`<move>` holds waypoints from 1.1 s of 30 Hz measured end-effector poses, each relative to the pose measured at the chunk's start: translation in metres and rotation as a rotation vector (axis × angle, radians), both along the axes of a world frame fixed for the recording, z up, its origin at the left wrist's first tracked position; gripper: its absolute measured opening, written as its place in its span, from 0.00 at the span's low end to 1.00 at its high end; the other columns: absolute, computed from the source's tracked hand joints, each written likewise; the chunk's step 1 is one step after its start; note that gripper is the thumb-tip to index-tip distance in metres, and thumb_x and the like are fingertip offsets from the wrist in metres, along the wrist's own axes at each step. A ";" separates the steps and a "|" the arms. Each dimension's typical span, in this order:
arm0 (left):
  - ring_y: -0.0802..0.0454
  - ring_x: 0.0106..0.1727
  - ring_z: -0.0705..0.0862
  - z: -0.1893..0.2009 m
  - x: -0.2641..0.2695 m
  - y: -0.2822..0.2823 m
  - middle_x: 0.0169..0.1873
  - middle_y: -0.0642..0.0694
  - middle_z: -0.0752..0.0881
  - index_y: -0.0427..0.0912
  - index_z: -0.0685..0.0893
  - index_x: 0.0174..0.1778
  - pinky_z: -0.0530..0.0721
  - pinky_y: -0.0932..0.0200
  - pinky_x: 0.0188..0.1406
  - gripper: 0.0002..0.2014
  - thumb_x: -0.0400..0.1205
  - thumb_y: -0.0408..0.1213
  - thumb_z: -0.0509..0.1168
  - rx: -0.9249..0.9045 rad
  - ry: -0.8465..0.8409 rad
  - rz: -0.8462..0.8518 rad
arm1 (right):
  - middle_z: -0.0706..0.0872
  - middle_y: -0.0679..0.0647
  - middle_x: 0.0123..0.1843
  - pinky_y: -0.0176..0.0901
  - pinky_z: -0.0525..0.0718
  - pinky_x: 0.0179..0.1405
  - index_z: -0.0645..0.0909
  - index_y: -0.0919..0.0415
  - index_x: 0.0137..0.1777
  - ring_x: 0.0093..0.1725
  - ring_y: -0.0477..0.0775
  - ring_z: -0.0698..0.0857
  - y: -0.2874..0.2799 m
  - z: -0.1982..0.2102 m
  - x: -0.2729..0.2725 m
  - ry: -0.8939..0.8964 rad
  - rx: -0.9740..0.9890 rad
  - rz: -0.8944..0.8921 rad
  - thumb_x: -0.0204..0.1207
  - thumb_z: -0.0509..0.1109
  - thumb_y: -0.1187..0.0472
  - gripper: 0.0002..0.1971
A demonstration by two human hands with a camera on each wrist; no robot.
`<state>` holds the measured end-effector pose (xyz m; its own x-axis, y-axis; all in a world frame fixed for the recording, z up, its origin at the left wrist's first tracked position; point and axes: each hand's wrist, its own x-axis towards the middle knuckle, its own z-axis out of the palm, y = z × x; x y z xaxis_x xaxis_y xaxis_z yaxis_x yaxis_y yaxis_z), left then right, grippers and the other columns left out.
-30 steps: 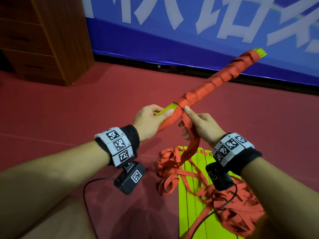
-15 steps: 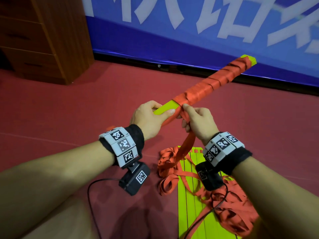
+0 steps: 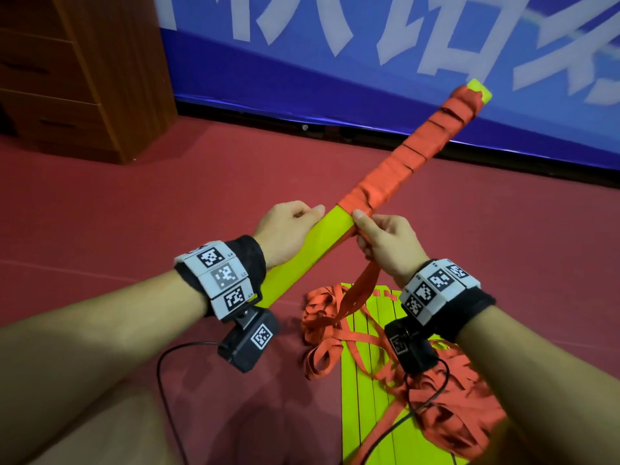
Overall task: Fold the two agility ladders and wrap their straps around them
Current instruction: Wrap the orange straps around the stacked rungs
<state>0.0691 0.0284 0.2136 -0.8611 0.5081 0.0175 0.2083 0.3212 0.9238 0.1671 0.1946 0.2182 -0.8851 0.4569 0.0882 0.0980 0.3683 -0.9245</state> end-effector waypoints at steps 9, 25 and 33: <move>0.34 0.39 0.90 0.018 0.011 -0.005 0.42 0.29 0.90 0.25 0.86 0.56 0.92 0.44 0.44 0.34 0.90 0.57 0.53 0.140 -0.527 -0.314 | 0.80 0.60 0.29 0.55 0.76 0.39 0.80 0.59 0.36 0.28 0.52 0.78 0.000 0.008 0.011 0.070 0.012 0.192 0.85 0.62 0.43 0.23; 0.46 0.34 0.89 0.003 0.009 -0.003 0.31 0.41 0.91 0.35 0.89 0.35 0.90 0.42 0.56 0.35 0.86 0.66 0.58 0.020 -0.073 -0.103 | 0.86 0.63 0.28 0.41 0.88 0.26 0.85 0.76 0.44 0.22 0.55 0.85 -0.003 0.017 0.016 -0.196 -0.196 0.155 0.87 0.62 0.43 0.32; 0.42 0.40 0.88 0.007 0.018 -0.001 0.34 0.42 0.90 0.35 0.86 0.43 0.84 0.48 0.45 0.35 0.84 0.69 0.57 -0.060 0.139 0.024 | 0.86 0.56 0.25 0.38 0.83 0.24 0.86 0.68 0.44 0.21 0.51 0.84 -0.010 0.019 0.012 -0.133 -0.111 0.111 0.93 0.55 0.53 0.25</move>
